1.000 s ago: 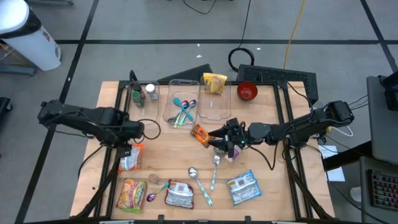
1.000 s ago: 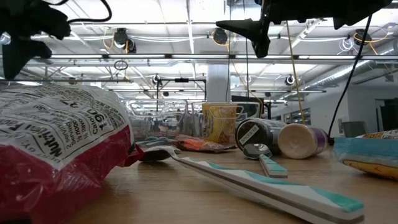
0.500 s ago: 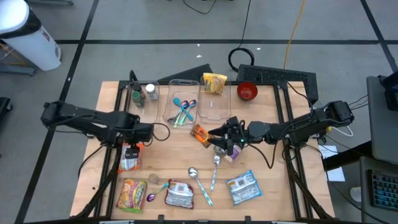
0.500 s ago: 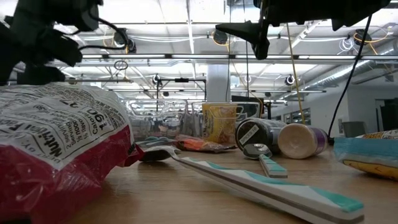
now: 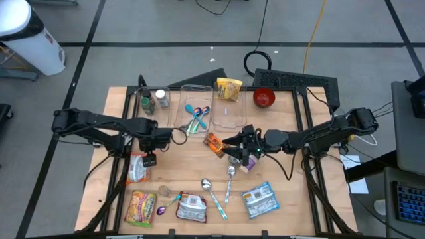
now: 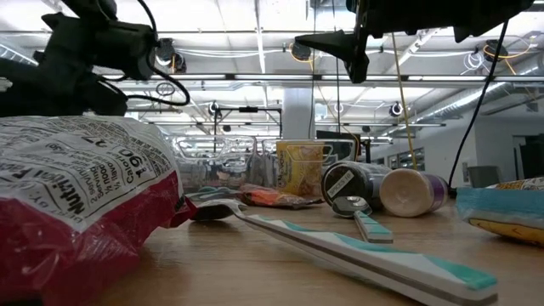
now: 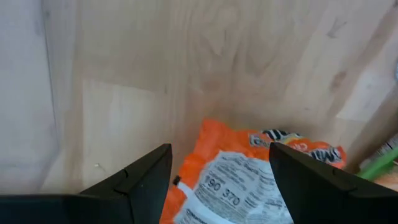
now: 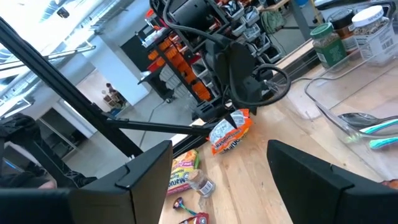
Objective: Pick & Place Food Item
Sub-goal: Put the orange noodle pack into the right transparent bin
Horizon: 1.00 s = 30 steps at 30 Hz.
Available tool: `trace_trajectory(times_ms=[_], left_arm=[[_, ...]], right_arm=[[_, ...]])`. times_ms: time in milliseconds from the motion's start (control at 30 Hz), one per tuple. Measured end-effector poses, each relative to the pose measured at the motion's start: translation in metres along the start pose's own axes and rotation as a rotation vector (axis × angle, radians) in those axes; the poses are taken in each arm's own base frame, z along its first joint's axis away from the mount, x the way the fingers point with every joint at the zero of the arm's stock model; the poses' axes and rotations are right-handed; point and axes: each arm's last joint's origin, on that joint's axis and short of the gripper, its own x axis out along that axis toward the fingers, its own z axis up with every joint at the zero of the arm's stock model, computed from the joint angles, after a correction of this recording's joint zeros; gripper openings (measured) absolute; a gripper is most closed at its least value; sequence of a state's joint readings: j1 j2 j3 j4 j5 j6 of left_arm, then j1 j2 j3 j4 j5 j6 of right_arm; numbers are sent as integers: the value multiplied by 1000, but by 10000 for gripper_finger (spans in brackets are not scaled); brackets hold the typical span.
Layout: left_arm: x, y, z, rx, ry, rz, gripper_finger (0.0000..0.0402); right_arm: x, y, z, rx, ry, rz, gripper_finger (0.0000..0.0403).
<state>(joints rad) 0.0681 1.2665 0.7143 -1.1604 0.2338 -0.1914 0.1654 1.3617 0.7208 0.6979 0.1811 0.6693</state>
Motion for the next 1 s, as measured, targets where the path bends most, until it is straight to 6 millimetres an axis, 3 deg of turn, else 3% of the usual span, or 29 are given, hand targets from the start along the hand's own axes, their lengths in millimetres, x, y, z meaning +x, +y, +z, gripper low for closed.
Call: trace_trajectory(times_ms=[433, 1000], left_arm=[[6, -1, 12, -18, -25, -8, 271], [8, -4, 11, -79, -9, 0, 271]], right_arm=[[0, 0, -1, -9, 7, -3, 254], [0, -1, -2, -12, 19, -12, 254]])
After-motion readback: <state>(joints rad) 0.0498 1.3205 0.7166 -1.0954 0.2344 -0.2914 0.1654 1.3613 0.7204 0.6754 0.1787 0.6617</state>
